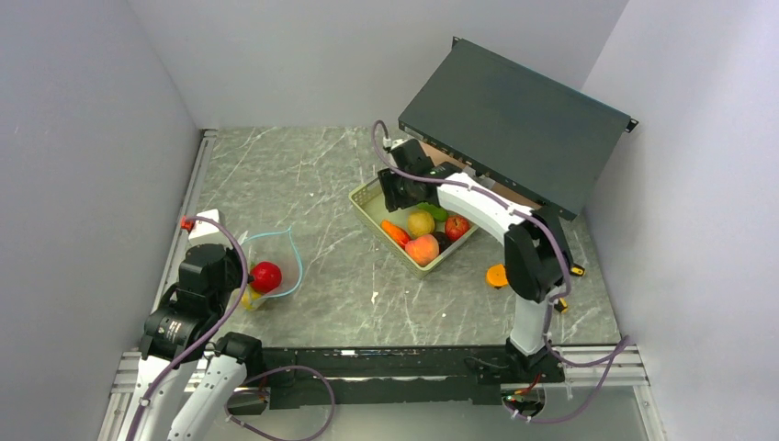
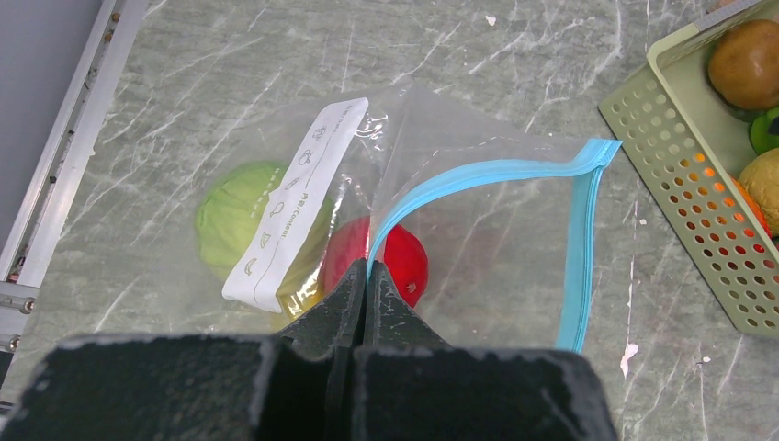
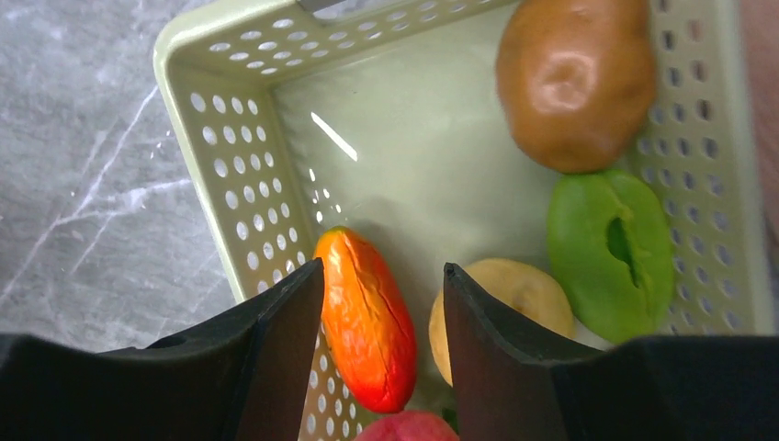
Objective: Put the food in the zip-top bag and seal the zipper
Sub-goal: Pick up the fake fruit from the bin.
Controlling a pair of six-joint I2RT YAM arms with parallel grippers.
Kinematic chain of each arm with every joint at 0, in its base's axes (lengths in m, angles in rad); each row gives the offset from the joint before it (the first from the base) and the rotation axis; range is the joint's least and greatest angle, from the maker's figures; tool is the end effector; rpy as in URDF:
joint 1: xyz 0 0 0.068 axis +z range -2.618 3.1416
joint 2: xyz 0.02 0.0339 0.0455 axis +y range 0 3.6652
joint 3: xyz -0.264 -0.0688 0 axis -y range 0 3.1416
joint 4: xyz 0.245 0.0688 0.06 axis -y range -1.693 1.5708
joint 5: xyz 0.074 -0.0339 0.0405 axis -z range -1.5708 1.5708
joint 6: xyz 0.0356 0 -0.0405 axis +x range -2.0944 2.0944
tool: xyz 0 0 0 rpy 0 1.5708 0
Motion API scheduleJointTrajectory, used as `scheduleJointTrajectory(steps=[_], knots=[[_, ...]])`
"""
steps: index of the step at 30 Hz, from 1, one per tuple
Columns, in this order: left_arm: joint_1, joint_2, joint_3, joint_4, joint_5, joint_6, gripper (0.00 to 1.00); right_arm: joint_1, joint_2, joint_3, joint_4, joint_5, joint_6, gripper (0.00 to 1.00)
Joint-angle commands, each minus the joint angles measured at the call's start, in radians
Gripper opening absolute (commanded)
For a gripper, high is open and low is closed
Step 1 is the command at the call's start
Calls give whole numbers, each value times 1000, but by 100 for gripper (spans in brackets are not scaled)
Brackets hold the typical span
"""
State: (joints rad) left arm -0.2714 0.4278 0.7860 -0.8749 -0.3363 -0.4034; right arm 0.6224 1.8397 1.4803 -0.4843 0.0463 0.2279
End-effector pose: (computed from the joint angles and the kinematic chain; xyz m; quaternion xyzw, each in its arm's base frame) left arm 0.0819 -0.0106 0.3120 -0.1402 0.8447 -0.0277 0.5158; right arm 0.3369 0.2397 0.2562 -0.1750 0.9179 0.1269 0.3328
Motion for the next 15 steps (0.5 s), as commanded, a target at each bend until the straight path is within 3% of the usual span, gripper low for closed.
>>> scheduleJointTrajectory(steps=[1,15], knots=[[5,5,22,44,9,19,0,-1,87,99,-87,-85,-63,52],[5,10,22,44,11,19,0,36,229,124,-135,-69,-75,53]])
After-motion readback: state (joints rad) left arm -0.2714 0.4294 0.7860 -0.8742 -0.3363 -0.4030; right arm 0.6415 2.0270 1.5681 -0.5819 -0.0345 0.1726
